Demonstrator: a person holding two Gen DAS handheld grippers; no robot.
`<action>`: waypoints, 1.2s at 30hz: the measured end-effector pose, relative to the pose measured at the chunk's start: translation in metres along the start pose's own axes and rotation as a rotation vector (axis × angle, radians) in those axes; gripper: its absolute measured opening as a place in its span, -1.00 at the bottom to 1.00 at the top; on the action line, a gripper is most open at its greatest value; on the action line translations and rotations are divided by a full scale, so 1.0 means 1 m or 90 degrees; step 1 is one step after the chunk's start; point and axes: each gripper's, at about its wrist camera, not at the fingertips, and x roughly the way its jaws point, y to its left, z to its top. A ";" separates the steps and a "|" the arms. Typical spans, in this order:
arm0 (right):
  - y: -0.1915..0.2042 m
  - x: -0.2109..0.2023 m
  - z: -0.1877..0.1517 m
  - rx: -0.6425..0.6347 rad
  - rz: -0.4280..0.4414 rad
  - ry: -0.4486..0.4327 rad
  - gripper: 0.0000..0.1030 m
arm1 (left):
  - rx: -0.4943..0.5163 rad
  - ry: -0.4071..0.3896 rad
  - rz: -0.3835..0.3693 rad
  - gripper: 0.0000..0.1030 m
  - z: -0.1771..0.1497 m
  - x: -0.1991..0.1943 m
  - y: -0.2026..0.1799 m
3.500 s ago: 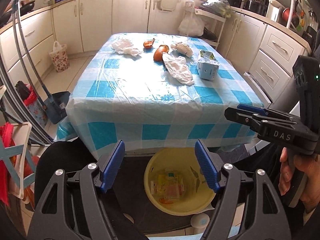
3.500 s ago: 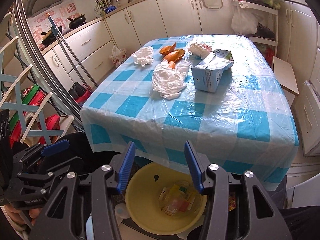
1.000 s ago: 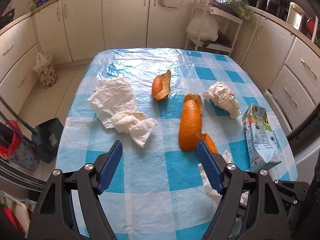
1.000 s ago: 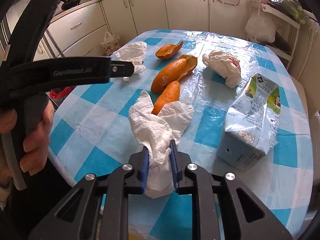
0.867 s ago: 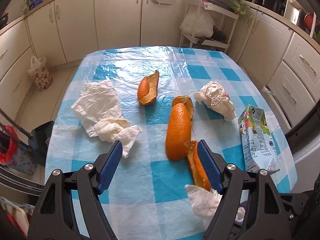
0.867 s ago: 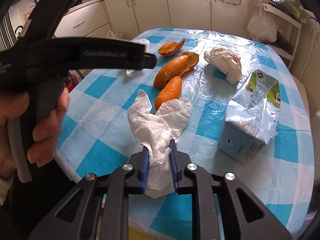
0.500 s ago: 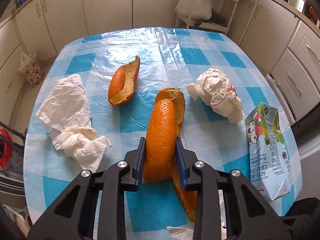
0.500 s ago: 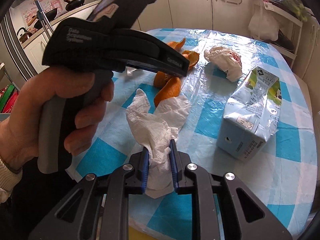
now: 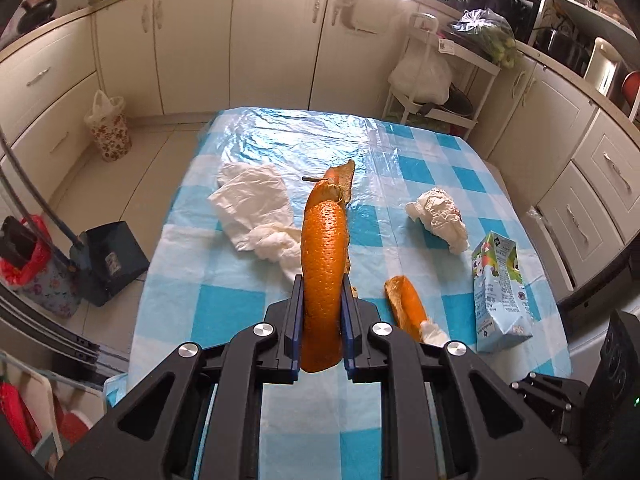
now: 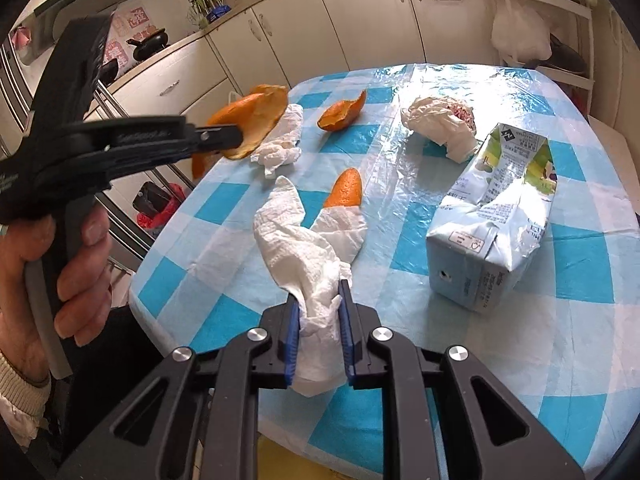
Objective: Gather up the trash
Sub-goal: 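Carry the peel and tissue to the yellow bucket and open both grippers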
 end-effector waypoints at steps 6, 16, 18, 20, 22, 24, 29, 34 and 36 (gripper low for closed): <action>0.008 -0.024 -0.007 -0.009 0.016 -0.021 -0.64 | -0.011 0.000 -0.018 -0.71 -0.052 -0.045 0.007; 0.027 -0.050 -0.068 -0.017 0.026 0.033 -0.64 | 0.044 0.088 -0.069 -0.71 -0.163 -0.076 -0.023; 0.030 -0.048 -0.082 -0.021 0.019 0.066 -0.64 | 0.052 0.121 -0.075 -0.71 -0.183 -0.069 -0.028; 0.033 -0.041 -0.098 -0.024 0.003 0.110 -0.64 | 0.058 0.150 -0.080 -0.71 -0.199 -0.061 -0.033; 0.033 -0.028 -0.110 -0.028 -0.016 0.164 -0.64 | 0.068 0.177 -0.080 -0.71 -0.211 -0.051 -0.041; 0.033 -0.015 -0.120 -0.036 -0.038 0.207 -0.64 | 0.082 0.202 -0.081 -0.71 -0.220 -0.043 -0.050; 0.028 0.015 -0.137 -0.040 -0.095 0.300 -0.47 | 0.118 0.263 -0.066 -0.70 -0.241 -0.017 -0.067; 0.017 0.017 -0.134 -0.006 -0.125 0.305 -0.21 | 0.117 0.262 -0.046 -0.53 -0.248 -0.016 -0.063; 0.012 0.012 -0.129 0.013 -0.127 0.286 -0.09 | 0.119 0.236 -0.040 -0.32 -0.246 -0.026 -0.062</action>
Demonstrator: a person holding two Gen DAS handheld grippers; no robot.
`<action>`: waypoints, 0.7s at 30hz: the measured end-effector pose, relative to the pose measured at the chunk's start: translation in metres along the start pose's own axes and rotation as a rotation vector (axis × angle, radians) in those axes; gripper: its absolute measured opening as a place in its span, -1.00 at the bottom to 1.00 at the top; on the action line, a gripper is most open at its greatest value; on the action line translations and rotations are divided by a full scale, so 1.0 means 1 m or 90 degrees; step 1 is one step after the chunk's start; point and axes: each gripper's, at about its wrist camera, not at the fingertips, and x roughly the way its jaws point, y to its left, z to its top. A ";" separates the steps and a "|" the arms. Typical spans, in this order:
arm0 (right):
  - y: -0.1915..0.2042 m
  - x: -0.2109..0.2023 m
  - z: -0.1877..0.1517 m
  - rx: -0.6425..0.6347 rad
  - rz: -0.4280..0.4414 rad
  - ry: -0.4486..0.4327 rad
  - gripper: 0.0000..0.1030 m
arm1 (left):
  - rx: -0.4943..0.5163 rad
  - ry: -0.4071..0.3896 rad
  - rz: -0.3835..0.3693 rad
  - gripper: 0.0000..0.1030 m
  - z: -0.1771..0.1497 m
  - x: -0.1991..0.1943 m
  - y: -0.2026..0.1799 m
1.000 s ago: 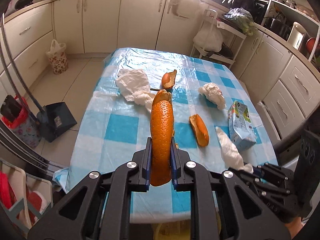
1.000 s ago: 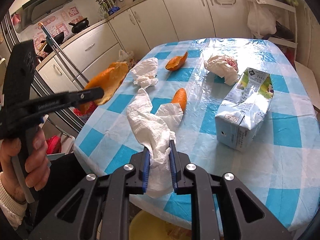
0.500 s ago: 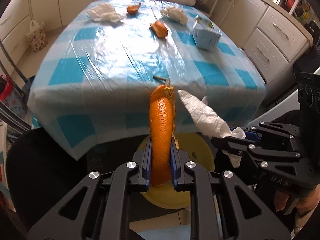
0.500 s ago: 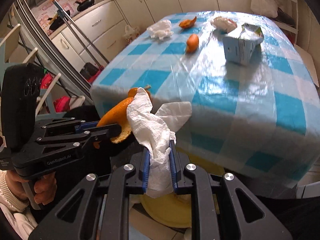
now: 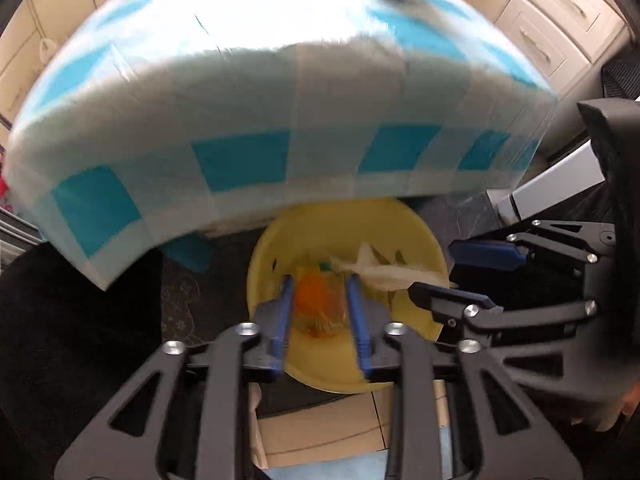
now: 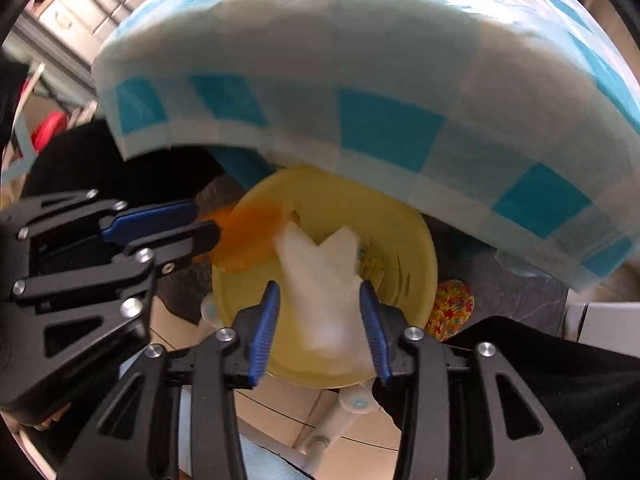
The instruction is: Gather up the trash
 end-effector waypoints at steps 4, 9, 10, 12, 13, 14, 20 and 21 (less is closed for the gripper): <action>-0.002 -0.010 0.001 0.020 0.008 -0.034 -0.03 | 0.005 -0.046 0.006 -0.15 -0.005 -0.019 0.001; 0.002 -0.035 -0.002 0.019 0.020 -0.115 0.08 | 0.009 -0.160 0.070 0.05 -0.007 -0.060 0.004; 0.003 -0.043 -0.003 0.019 0.021 -0.144 0.08 | 0.003 -0.207 0.103 0.15 -0.008 -0.073 0.006; 0.004 -0.062 -0.006 0.017 0.022 -0.207 0.09 | -0.018 -0.278 0.151 0.34 -0.009 -0.094 0.010; 0.007 -0.073 -0.009 0.013 0.016 -0.247 0.11 | -0.042 -0.324 0.182 0.48 -0.011 -0.108 0.016; 0.004 -0.081 -0.013 0.009 0.008 -0.282 0.20 | -0.064 -0.355 0.202 0.53 -0.013 -0.118 0.023; 0.011 -0.146 -0.034 0.013 -0.076 -0.533 0.66 | -0.203 -0.472 0.269 0.82 -0.034 -0.164 0.070; 0.011 -0.152 -0.037 0.018 -0.083 -0.557 0.70 | -0.213 -0.477 0.275 0.85 -0.037 -0.167 0.075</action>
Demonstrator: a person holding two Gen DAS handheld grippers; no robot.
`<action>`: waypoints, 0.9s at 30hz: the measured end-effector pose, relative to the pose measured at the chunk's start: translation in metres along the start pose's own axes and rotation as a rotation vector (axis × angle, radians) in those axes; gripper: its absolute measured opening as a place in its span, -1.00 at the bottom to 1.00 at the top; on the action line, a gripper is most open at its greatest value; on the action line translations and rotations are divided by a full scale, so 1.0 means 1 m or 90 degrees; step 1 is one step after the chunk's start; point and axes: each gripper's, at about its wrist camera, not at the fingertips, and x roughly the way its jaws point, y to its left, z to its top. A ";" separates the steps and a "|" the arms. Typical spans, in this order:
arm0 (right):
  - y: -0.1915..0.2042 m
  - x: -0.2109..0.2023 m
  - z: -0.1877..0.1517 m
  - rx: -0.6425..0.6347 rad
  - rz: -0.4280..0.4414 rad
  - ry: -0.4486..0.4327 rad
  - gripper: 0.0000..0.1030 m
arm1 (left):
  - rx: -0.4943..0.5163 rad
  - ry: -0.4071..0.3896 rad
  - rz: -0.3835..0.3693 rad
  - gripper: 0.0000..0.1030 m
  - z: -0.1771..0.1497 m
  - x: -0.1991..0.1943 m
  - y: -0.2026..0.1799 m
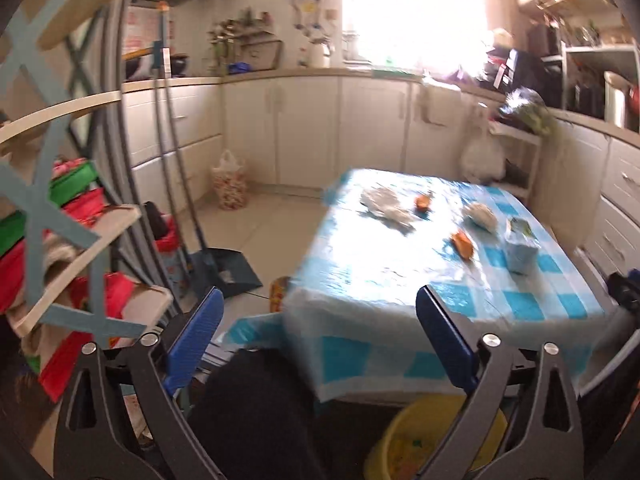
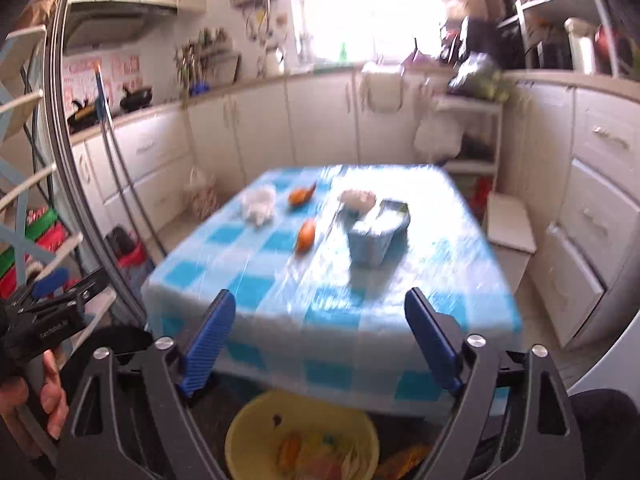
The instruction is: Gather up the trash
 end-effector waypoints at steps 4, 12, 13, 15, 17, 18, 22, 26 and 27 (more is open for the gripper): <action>-0.005 -0.008 0.006 0.020 -0.019 -0.032 0.74 | -0.037 0.041 0.015 0.85 -0.005 0.015 0.021; -0.008 -0.002 0.010 0.040 -0.034 -0.018 0.77 | -0.044 0.069 0.020 0.85 -0.019 0.025 0.025; -0.009 -0.002 0.009 0.041 -0.036 -0.014 0.77 | -0.041 0.068 0.020 0.85 -0.019 0.024 0.024; -0.010 -0.003 0.008 0.044 -0.038 -0.009 0.77 | -0.033 0.068 0.022 0.85 -0.019 0.024 0.020; -0.010 -0.005 0.007 0.046 -0.040 -0.008 0.77 | -0.028 0.067 0.023 0.86 -0.019 0.024 0.019; -0.011 -0.005 0.007 0.047 -0.040 -0.007 0.78 | -0.027 0.067 0.023 0.86 -0.019 0.024 0.019; -0.012 -0.007 0.006 0.050 -0.042 -0.003 0.78 | -0.027 0.070 0.025 0.86 -0.019 0.025 0.018; -0.012 -0.008 0.007 0.049 -0.041 0.000 0.78 | -0.027 0.072 0.025 0.85 -0.020 0.025 0.018; -0.012 -0.008 0.007 0.048 -0.041 0.001 0.79 | -0.027 0.071 0.025 0.86 -0.020 0.025 0.017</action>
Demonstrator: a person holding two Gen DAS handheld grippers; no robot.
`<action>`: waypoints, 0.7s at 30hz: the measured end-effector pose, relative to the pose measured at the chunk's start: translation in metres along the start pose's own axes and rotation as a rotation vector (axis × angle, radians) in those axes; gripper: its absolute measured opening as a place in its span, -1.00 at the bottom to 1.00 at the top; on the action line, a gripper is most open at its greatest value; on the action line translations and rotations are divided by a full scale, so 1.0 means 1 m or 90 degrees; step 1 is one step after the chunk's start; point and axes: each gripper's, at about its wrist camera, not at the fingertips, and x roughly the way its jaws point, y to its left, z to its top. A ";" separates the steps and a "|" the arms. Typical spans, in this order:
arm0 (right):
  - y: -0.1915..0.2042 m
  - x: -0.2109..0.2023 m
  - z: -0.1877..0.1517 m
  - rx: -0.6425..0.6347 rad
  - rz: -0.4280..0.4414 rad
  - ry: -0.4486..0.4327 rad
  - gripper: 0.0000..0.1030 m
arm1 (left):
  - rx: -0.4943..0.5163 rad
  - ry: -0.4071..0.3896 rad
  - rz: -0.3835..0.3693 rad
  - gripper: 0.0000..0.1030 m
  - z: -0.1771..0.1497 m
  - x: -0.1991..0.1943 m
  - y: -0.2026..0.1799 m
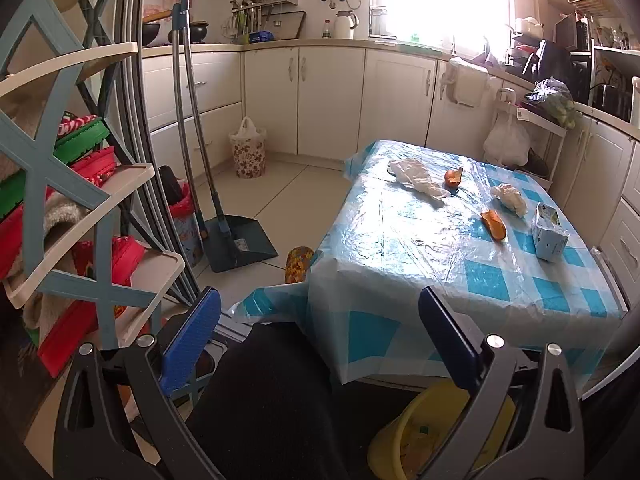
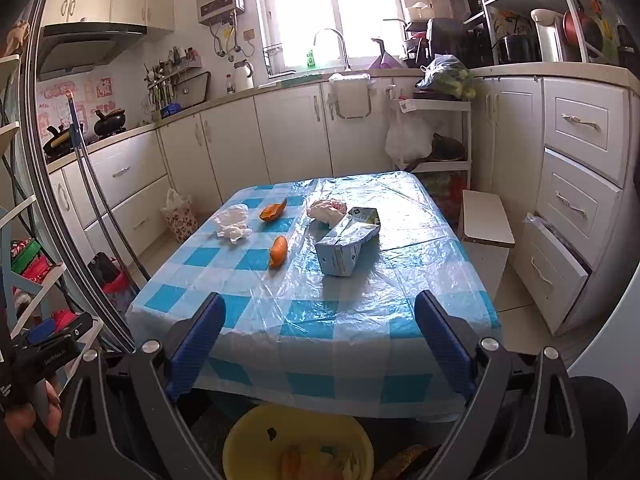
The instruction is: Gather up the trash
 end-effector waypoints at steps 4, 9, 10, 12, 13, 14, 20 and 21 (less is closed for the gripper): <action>0.000 0.000 -0.001 -0.003 0.000 0.005 0.79 | 0.002 0.000 0.000 0.86 0.000 0.000 0.000; 0.000 -0.001 -0.001 -0.003 -0.001 0.006 0.79 | 0.002 0.000 0.000 0.86 0.000 0.000 0.000; 0.000 -0.001 -0.001 -0.004 -0.001 0.005 0.79 | 0.002 0.000 0.000 0.86 0.000 0.000 0.000; 0.000 -0.001 0.000 -0.005 0.000 0.006 0.79 | 0.002 -0.001 0.000 0.86 0.000 0.000 0.000; 0.000 -0.001 0.000 -0.006 -0.001 0.005 0.79 | 0.002 -0.001 0.001 0.86 0.000 0.000 0.000; 0.000 -0.001 0.000 -0.007 0.000 0.006 0.79 | 0.002 -0.001 0.000 0.86 0.000 0.000 0.000; 0.001 -0.001 -0.002 -0.012 0.000 0.008 0.79 | 0.002 0.001 0.000 0.86 0.000 0.000 0.000; 0.001 -0.001 -0.001 -0.013 0.001 0.009 0.79 | 0.002 0.000 0.001 0.86 0.000 0.000 0.000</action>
